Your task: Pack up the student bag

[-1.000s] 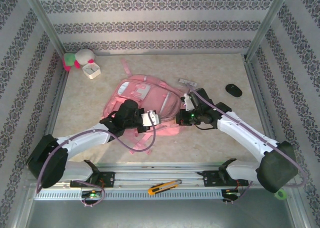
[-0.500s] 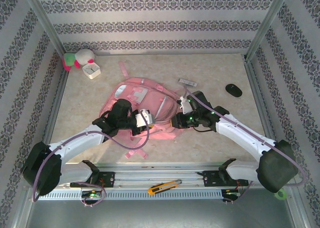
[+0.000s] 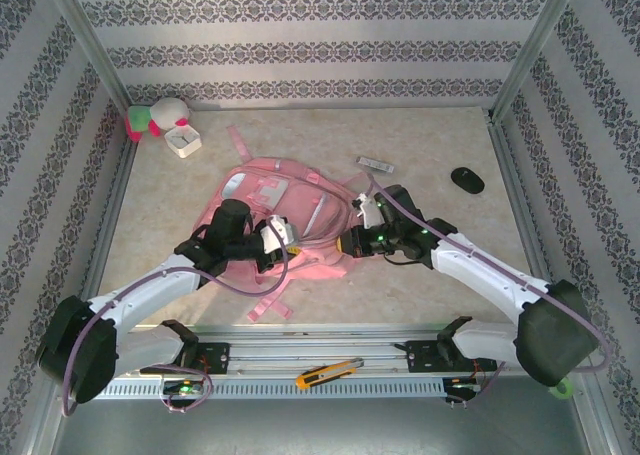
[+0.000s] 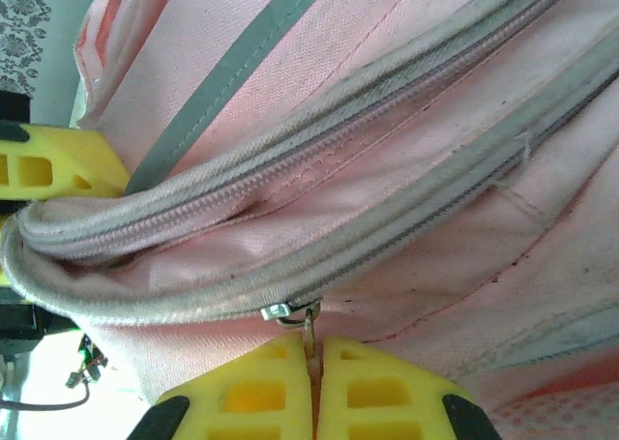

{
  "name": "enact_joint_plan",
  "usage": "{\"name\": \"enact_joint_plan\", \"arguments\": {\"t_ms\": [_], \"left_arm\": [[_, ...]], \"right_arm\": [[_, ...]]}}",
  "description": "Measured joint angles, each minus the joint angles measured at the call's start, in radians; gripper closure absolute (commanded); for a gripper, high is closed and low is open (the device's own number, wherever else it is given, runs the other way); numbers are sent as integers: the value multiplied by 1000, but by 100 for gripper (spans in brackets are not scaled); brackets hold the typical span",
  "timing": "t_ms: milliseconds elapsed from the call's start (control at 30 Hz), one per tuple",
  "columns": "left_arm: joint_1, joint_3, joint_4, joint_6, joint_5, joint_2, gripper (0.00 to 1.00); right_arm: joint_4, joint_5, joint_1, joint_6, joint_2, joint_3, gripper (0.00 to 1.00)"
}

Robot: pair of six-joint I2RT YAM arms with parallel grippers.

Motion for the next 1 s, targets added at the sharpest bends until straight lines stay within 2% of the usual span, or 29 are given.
{"name": "enact_joint_plan", "arguments": {"t_ms": [67, 133, 167, 300, 433, 467, 567, 667, 800, 900, 1000], "left_arm": [[16, 0, -16, 24, 12, -16, 100], [29, 9, -61, 70, 21, -33, 94], [35, 21, -97, 95, 23, -39, 87], [57, 61, -200, 129, -8, -66, 44], [85, 65, -261, -6, -69, -109, 23], [85, 67, -273, -88, -96, -122, 21], [90, 113, -349, -384, -240, -144, 26], [98, 177, -430, -669, -372, -157, 26], [99, 173, -561, -1021, -519, -222, 27], [114, 100, -597, -1204, -567, -290, 29], [137, 0, -595, -1323, -570, -322, 31]], "right_arm": [[-11, 8, -14, -10, -26, 0, 100], [-19, 7, -24, -18, -47, 1, 100], [-24, 3, -27, -21, -56, 1, 100], [0, -11, -29, -16, -71, -18, 100], [0, 12, -40, 2, -74, -71, 100], [-1, 20, -34, 6, -74, -75, 100], [-3, 34, -23, 14, -73, -77, 100], [-6, 50, -2, 18, -63, -79, 100], [-6, 66, 35, 26, -18, -80, 100], [-5, 95, 69, 41, 5, -80, 100], [3, 125, 103, 54, 6, -80, 100]]}}
